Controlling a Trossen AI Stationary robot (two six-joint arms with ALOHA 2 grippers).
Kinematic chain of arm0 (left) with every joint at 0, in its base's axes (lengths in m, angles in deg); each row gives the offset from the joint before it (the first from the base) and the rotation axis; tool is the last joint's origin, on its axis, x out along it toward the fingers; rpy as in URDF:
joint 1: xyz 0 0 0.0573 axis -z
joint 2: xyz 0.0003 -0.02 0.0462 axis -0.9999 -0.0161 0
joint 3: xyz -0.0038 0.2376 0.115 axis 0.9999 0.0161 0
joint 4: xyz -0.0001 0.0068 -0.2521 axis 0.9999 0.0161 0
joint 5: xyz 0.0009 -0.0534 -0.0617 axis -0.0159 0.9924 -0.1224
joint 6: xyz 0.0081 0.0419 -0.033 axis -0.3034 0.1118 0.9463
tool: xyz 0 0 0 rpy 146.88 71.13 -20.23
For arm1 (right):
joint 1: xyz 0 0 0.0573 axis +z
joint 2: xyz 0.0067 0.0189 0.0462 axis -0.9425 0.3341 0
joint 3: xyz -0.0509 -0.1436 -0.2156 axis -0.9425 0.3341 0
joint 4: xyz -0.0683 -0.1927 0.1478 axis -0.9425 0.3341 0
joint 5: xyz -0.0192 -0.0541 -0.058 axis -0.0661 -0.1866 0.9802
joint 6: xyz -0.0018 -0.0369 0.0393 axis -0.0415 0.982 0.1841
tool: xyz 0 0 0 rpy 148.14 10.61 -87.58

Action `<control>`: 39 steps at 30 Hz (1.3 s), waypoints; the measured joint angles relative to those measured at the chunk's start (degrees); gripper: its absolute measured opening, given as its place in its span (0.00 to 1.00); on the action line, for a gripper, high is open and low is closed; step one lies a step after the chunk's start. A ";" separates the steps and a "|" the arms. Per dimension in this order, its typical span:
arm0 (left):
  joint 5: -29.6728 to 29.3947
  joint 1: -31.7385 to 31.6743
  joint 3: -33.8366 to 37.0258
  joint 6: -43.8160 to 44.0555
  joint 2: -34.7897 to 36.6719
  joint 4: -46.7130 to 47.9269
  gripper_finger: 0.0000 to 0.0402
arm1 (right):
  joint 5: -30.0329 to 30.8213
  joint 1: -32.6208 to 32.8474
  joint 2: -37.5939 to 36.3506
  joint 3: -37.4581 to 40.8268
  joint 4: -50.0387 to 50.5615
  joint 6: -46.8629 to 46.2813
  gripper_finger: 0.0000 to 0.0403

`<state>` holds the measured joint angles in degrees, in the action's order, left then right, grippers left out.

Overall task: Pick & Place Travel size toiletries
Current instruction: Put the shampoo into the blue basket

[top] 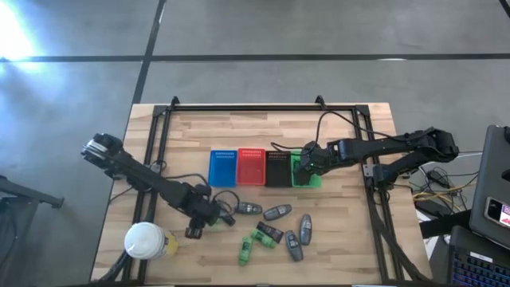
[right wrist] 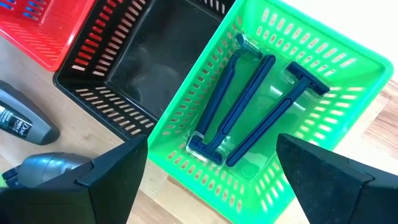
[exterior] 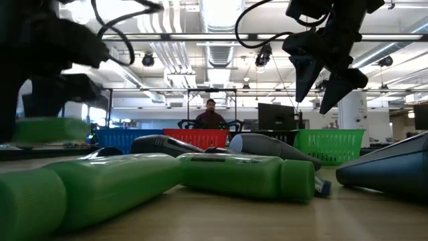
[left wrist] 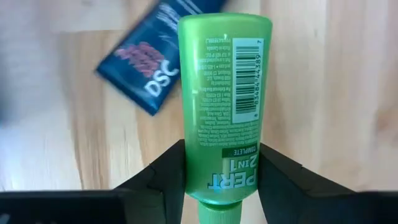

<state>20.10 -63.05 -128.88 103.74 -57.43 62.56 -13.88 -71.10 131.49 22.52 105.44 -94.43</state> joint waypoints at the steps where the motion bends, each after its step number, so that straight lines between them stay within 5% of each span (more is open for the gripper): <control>1: -0.03 -0.31 0.02 3.54 1.32 0.11 0.40 | 0.00 0.00 0.00 0.00 0.00 -0.06 0.88; 10: -9.87 -9.20 0.04 40.41 11.40 -4.00 0.39 | 0.26 -0.20 0.00 0.00 -0.16 -1.34 0.82; 14: -17.43 -12.85 0.04 47.57 13.29 -9.76 0.40 | 0.91 -0.13 0.00 0.00 -0.26 -1.70 0.80; 20: -23.21 -17.65 0.04 50.40 11.72 -11.73 0.40 | 1.33 -0.13 0.00 0.00 -0.28 -1.70 0.80; 39: -21.51 -24.97 0.04 48.76 1.17 -10.22 0.43 | 1.38 -0.13 0.00 0.02 -0.20 -1.59 0.82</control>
<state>-1.41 -88.02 -128.84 152.50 -56.26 52.35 -12.51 -71.23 131.49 22.54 105.25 -96.02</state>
